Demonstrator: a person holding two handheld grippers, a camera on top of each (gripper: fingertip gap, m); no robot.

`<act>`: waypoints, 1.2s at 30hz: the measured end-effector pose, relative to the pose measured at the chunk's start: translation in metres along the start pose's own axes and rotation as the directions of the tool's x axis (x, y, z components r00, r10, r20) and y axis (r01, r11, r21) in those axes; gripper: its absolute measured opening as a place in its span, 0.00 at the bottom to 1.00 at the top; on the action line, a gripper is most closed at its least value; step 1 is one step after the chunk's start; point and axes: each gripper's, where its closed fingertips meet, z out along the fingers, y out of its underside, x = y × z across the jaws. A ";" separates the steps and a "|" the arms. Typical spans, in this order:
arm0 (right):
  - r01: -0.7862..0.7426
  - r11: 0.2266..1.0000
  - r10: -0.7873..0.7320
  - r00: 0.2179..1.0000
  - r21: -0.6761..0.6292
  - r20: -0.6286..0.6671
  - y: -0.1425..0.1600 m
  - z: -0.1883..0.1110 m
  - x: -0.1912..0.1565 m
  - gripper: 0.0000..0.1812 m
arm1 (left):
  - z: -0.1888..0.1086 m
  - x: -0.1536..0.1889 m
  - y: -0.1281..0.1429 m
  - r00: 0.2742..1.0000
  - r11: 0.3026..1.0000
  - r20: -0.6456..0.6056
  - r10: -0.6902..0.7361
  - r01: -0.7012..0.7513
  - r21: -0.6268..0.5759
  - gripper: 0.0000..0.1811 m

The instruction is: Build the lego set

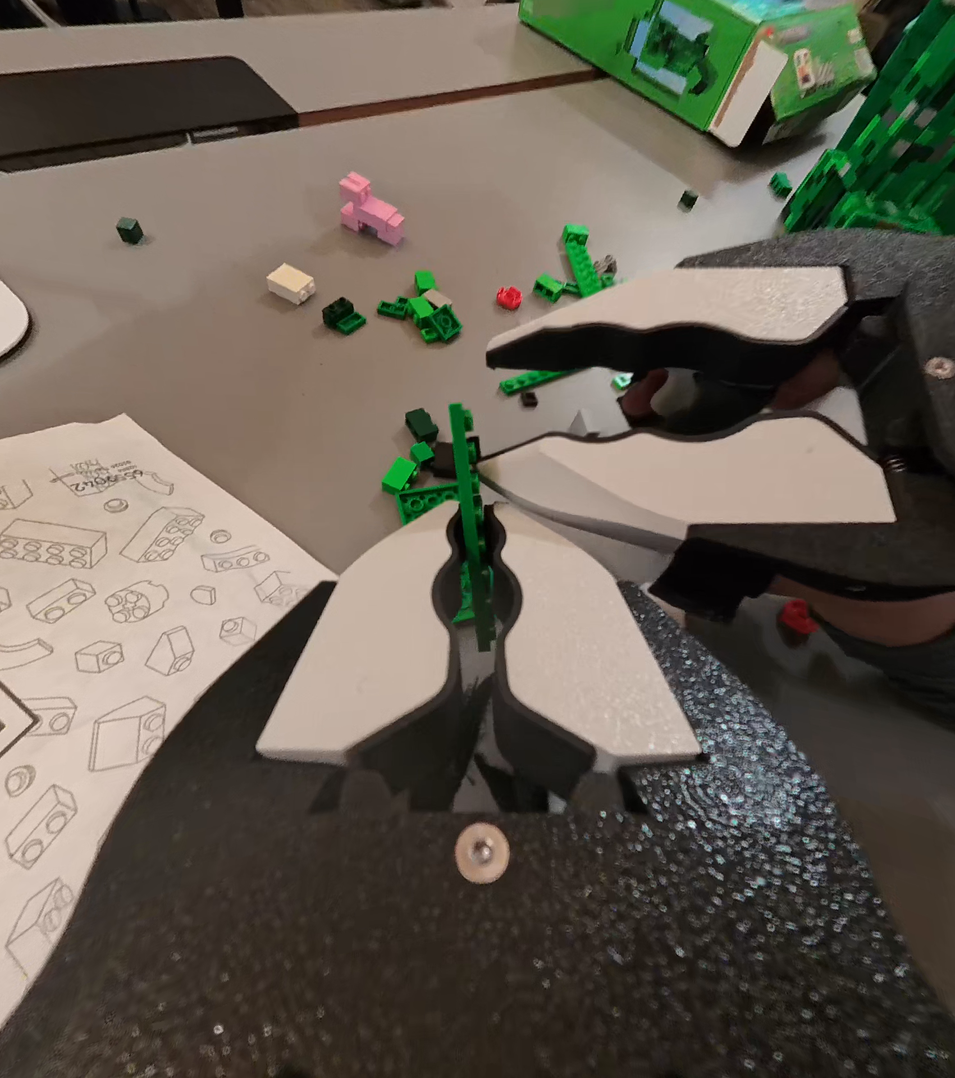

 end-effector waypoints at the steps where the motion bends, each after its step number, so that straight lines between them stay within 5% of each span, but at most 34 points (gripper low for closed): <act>1: 0.014 1.000 -0.014 1.000 -0.017 -0.002 0.003 0.001 -0.002 0.17 | 0.001 -0.001 0.003 1.000 1.000 0.008 0.010 -0.009 -0.020 0.03; 8: 0.153 0.981 -0.158 0.987 -0.119 -0.033 0.020 0.003 -0.019 0.11 | -0.002 -0.005 0.027 0.995 0.980 0.046 0.087 -0.077 -0.183 0.02; 31: 0.087 0.969 -0.103 0.993 -0.233 -0.060 0.047 0.006 -0.044 0.18 | -0.021 -0.012 0.066 0.974 0.923 0.168 0.155 -0.082 -0.376 0.03; 34: 0.096 0.943 -0.172 0.960 -0.318 -0.220 0.060 0.002 -0.012 0.12 | -0.026 -0.013 0.071 0.974 0.919 0.172 0.149 -0.072 -0.389 0.02; 36: 0.011 0.956 -0.060 0.986 -0.293 -0.158 0.060 0.002 -0.013 0.15 | -0.031 -0.014 0.070 0.977 0.929 0.173 0.122 -0.051 -0.366 0.02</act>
